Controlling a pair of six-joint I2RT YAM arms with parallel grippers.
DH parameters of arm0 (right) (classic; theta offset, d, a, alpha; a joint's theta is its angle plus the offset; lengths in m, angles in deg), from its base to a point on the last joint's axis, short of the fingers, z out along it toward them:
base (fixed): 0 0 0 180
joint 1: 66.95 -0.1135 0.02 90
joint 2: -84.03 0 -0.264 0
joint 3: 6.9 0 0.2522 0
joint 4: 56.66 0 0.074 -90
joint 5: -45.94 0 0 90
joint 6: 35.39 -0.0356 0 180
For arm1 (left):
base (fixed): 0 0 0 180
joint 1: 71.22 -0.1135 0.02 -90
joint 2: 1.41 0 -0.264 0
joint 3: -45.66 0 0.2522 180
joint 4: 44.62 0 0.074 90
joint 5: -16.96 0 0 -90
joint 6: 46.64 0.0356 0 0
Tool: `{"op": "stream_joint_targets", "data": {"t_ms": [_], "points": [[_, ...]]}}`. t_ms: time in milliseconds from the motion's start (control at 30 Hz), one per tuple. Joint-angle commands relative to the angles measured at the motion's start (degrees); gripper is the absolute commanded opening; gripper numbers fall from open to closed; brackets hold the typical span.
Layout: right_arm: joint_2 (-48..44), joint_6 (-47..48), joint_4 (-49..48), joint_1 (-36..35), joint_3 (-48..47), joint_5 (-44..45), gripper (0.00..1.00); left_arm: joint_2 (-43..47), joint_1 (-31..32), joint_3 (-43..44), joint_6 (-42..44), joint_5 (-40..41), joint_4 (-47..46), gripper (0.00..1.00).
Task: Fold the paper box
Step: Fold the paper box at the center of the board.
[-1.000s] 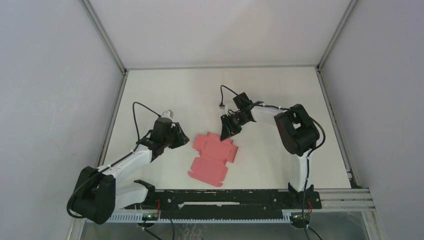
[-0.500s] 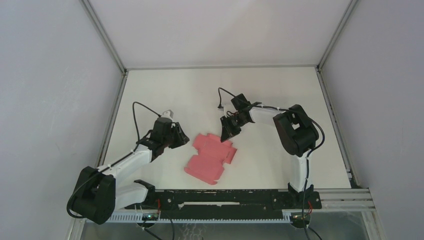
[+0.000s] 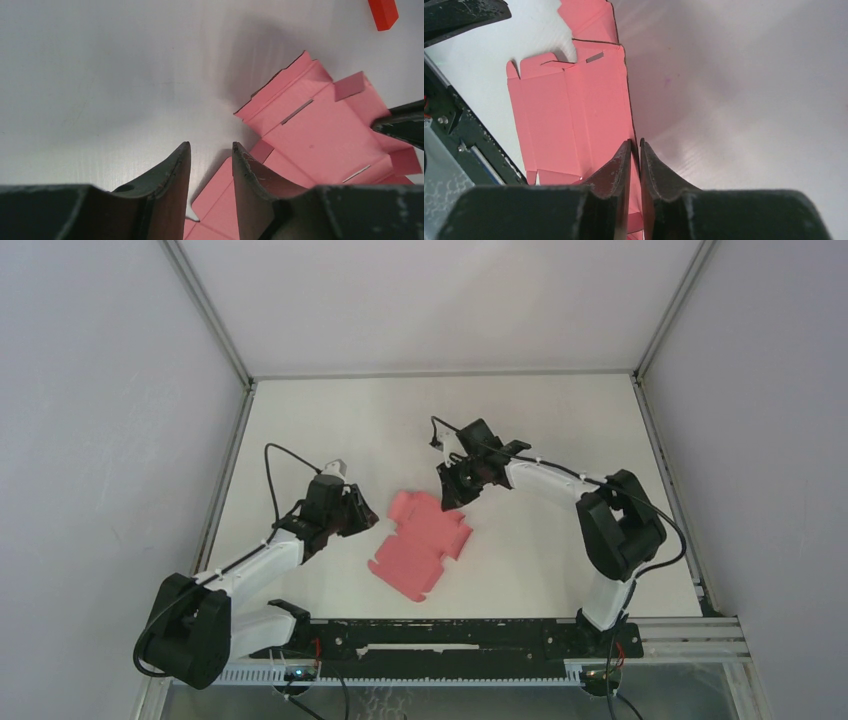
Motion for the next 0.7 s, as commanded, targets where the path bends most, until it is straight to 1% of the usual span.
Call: {"op": "stream_joint_targets", "data": {"t_ms": [0, 133, 267, 300, 500, 667], "points": [[-5.3, 1.0, 1.7, -3.0, 0.3, 10.8, 0.19, 0.0, -0.7, 0.7, 0.9, 1.1, -2.8, 0.41], [-6.8, 2.2, 3.2, -6.8, 0.3, 21.0, 0.19, -0.3, -1.5, 0.8, 0.8, 0.7, -5.1, 0.41], [-6.3, 2.0, 4.2, -10.6, 0.3, 31.4, 0.19, -1.5, -2.2, 1.3, 0.7, -0.5, -6.5, 0.41], [-5.9, 1.7, 4.4, -11.3, 0.3, 34.0, 0.19, -1.7, -2.3, 1.3, 0.7, -0.6, -8.3, 0.41], [-5.9, 0.0, 4.5, -14.7, 0.9, 43.7, 0.18, -6.1, -3.8, 2.1, 0.9, -3.3, -15.1, 0.41], [-8.0, 0.1, 3.8, -16.3, 1.9, 48.9, 0.18, -11.1, -4.4, 1.6, 1.0, -8.8, -23.5, 0.41]]}}
